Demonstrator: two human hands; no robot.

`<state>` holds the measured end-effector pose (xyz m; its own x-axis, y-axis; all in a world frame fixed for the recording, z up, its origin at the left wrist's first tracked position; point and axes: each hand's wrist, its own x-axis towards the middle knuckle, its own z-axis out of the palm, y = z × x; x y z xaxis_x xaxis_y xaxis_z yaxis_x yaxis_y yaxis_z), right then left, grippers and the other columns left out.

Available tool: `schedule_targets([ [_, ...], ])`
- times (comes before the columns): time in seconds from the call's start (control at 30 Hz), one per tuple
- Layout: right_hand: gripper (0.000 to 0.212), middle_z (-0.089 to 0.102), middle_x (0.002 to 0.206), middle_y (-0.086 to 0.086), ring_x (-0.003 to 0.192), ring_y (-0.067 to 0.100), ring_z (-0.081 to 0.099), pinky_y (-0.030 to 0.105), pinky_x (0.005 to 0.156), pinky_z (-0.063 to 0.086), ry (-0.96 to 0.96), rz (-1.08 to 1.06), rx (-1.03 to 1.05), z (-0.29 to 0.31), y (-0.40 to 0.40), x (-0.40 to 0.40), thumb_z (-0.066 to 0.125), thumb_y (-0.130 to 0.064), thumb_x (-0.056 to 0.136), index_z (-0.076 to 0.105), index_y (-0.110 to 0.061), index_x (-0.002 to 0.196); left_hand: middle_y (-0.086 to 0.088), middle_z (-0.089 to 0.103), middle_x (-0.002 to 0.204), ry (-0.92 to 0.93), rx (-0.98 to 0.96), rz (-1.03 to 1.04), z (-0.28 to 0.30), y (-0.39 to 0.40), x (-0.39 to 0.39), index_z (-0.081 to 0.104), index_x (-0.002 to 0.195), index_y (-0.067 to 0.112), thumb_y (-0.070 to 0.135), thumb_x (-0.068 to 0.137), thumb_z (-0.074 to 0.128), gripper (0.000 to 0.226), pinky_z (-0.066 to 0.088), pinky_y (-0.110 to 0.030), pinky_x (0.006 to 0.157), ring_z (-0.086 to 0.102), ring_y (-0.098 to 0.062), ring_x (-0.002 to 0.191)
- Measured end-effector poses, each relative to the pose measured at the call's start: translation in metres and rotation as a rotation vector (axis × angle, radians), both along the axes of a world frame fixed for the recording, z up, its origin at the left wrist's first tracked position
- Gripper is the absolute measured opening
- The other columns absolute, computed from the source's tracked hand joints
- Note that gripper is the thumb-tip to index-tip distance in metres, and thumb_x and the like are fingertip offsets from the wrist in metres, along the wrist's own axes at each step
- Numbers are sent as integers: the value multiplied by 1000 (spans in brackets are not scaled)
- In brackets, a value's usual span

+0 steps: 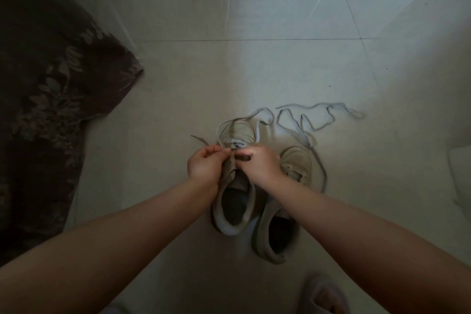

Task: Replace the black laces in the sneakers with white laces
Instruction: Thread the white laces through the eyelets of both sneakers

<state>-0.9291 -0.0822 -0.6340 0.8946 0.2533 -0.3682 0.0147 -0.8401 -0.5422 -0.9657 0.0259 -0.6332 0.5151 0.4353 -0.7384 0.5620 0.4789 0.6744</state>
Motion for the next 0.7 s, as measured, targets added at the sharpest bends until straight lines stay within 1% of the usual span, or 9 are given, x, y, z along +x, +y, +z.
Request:
schedule_targets([
  [0.07,20,71,101,0,99,19,61,29,82,47,27,-19,18,2,1,0,70,-27,81,75,-23,100,-6,60,66,11,-65,22,3,2,2,56,70,12,0,79,71,21,52,-21,56,57,-14,57],
  [0.13,17,70,98,4,98,21,61,30,81,47,17,-41,78,-1,4,-4,69,-23,83,76,-17,97,-5,61,68,-11,-39,-2,3,3,2,56,71,13,2,79,72,20,51,-24,61,58,-16,62],
  [0.23,14,65,89,9,92,24,60,31,76,45,42,-70,152,-1,2,-5,63,-17,86,74,-8,90,2,65,74,-112,145,-169,2,2,-5,60,83,15,12,75,78,20,50,-18,65,61,-10,69],
  [0.3,14,64,95,8,93,20,60,27,78,44,44,-88,154,1,-1,-1,61,-12,86,74,-8,89,3,65,79,-156,278,-300,0,0,-10,61,92,16,16,74,79,25,49,-16,67,61,-7,72],
  [0.37,12,66,98,6,93,18,60,21,80,43,61,-124,177,3,-4,2,64,-11,86,75,-9,89,3,64,78,-169,341,-348,-3,1,-12,61,89,18,14,75,78,23,48,-17,67,60,-8,73],
  [0.43,8,67,91,7,92,20,64,23,83,47,150,-230,257,8,-3,3,65,-11,86,72,-9,82,-1,65,81,-160,389,-389,-6,4,-10,63,93,13,12,75,76,23,46,-15,65,59,-10,73],
  [0.53,18,66,88,9,92,23,64,40,89,54,374,-476,550,27,-8,10,58,-2,90,60,-10,74,-9,66,95,-130,476,-431,-10,8,-6,62,106,8,9,75,72,32,47,-21,72,59,-16,79],
  [0.63,17,61,100,11,104,24,60,42,93,50,472,-740,955,44,-34,30,47,4,94,51,-5,79,-11,66,95,-144,467,-445,-12,9,-8,62,102,11,11,78,70,26,50,-29,77,59,-17,78],
  [0.7,19,65,97,12,100,24,64,41,92,50,526,-849,1186,50,-47,37,41,2,96,48,-5,80,-11,64,94,-143,475,-456,-13,9,-9,62,99,13,14,79,70,22,51,-32,76,58,-16,75],
])
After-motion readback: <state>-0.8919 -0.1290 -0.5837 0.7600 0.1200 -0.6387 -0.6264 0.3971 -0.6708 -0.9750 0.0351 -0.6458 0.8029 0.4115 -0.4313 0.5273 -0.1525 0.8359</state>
